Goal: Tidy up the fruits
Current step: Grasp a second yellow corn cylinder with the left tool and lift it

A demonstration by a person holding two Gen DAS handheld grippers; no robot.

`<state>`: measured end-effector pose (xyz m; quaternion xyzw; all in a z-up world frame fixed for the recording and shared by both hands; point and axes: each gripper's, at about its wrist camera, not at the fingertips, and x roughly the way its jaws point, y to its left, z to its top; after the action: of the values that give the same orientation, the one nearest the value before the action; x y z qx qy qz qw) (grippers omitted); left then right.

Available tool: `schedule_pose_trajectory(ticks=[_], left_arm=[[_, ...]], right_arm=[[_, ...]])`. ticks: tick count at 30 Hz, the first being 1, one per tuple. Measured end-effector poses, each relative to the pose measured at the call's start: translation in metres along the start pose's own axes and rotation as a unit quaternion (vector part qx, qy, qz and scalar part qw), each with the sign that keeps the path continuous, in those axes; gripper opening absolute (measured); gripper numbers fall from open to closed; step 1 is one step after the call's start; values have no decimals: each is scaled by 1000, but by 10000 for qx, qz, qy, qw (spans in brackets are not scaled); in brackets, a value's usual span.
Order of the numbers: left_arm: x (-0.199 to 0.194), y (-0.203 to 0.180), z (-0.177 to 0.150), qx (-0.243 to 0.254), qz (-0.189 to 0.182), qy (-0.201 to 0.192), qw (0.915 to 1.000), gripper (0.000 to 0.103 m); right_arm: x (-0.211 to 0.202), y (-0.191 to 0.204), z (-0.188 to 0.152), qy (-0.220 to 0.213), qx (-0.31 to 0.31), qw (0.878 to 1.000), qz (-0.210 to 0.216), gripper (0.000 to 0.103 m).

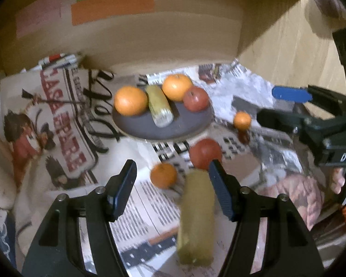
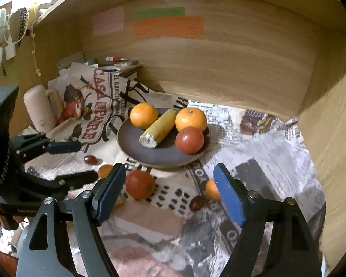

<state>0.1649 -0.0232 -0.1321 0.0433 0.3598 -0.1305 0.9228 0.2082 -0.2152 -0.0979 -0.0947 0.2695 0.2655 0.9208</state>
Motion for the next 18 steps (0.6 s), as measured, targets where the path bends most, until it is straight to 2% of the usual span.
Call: schedule_pose_trajectory(ticks=[5,11,14,15,18], left_arm=[[12,-9,-20,74,-46,364,9993,65],[31,-13,-34,-70,-262,745,9969,53],[33,-17,-36,28,-164,661,9977,49],[33,-18,-35,53,-207,651,9976,39],[32,-21,-35,95,-195,625,9978,39]], right_arm=[[-1,-2,-12,67,60,9999,-46,76],[0,-2,-18,130,96,9999,2,76],[3,-3,-20,167,125,9998,40,76],[4,-3,-21,184,133,9997,52,76],[6,-3,-23,215,154,9996,81,76]])
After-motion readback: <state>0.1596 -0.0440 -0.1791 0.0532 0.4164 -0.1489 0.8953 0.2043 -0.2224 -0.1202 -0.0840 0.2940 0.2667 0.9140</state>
